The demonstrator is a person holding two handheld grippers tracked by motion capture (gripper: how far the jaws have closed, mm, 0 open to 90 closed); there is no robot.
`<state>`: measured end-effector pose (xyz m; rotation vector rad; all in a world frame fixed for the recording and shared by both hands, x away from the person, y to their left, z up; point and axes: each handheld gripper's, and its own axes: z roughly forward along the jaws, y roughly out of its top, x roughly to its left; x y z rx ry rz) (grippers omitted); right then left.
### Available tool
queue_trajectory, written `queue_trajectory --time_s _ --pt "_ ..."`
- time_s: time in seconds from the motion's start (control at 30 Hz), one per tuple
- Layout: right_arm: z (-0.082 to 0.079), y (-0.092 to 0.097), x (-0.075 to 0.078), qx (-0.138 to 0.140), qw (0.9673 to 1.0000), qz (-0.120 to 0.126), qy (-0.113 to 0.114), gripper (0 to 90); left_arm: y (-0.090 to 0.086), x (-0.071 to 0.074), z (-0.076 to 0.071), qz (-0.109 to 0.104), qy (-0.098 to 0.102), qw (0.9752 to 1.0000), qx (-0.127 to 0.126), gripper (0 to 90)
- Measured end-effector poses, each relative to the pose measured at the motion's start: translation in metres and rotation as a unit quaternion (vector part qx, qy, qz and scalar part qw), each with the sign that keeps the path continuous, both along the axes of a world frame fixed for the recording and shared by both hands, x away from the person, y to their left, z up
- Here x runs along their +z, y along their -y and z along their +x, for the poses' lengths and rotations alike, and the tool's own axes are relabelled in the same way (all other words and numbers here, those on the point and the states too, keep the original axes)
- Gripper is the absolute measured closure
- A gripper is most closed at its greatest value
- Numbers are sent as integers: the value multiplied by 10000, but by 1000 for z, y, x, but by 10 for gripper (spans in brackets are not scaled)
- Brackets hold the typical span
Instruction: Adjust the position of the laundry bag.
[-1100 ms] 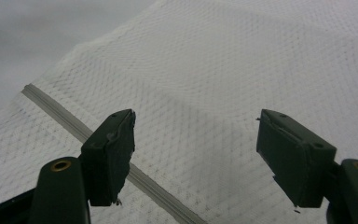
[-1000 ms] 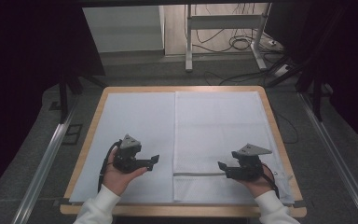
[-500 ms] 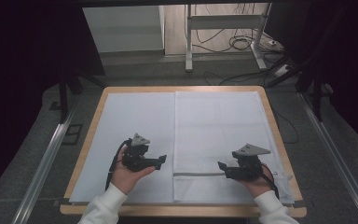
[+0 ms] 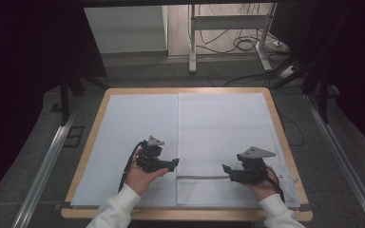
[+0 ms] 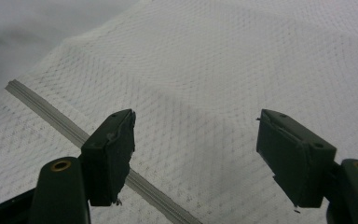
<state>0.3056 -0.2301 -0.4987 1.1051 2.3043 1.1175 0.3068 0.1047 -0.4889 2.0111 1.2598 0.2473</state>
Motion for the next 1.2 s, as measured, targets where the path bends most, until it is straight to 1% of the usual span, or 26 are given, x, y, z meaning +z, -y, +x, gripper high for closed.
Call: queue_trajectory --time_s 0.13,0.27,0.37,0.43,0.5,0.63,0.67,0.8,0.97,1.0,1.07,1.13,1.2 --pt "0 0 0 -5 10000 3 7 271 4 -5 0 10 -105 9999 22 206" --pt "0 -1 0 9 10000 -23 7 271 9 -11 1 35 -225 9997 -50 207" --pt "0 -1 -1 12 10000 -28 -6 271 11 -15 4 -33 -368 9993 -70 209" --pt "0 -1 -1 7 10000 -30 -7 271 13 -17 5 1 -399 9992 -60 214" --pt "0 0 -1 6 10000 -23 -1 271 15 -19 6 -16 -449 9990 -74 219" --pt "0 0 -1 17 10000 -10 2 271 19 -24 9 -153 -645 9978 -85 235" --pt "0 0 -1 22 10000 -8 7 271 19 -25 10 -155 -682 9975 -99 239" --pt "0 0 0 19 10000 -10 22 271 20 -26 12 -213 -721 9971 -78 277" --pt "0 1 0 5 10000 2 24 271 20 -28 13 -299 -777 9964 -152 343" --pt "0 1 0 3 10000 3 24 271 20 -29 13 -373 -811 9959 -129 353" --pt "0 1 0 -1 10000 -1 30 271 19 -30 14 -380 -840 9956 -143 378" --pt "0 1 0 -10 10000 -9 27 271 19 -30 14 -445 -847 9953 -122 416" --pt "1 1 0 -13 10000 -8 29 271 18 -30 14 -450 -837 9954 -156 449"
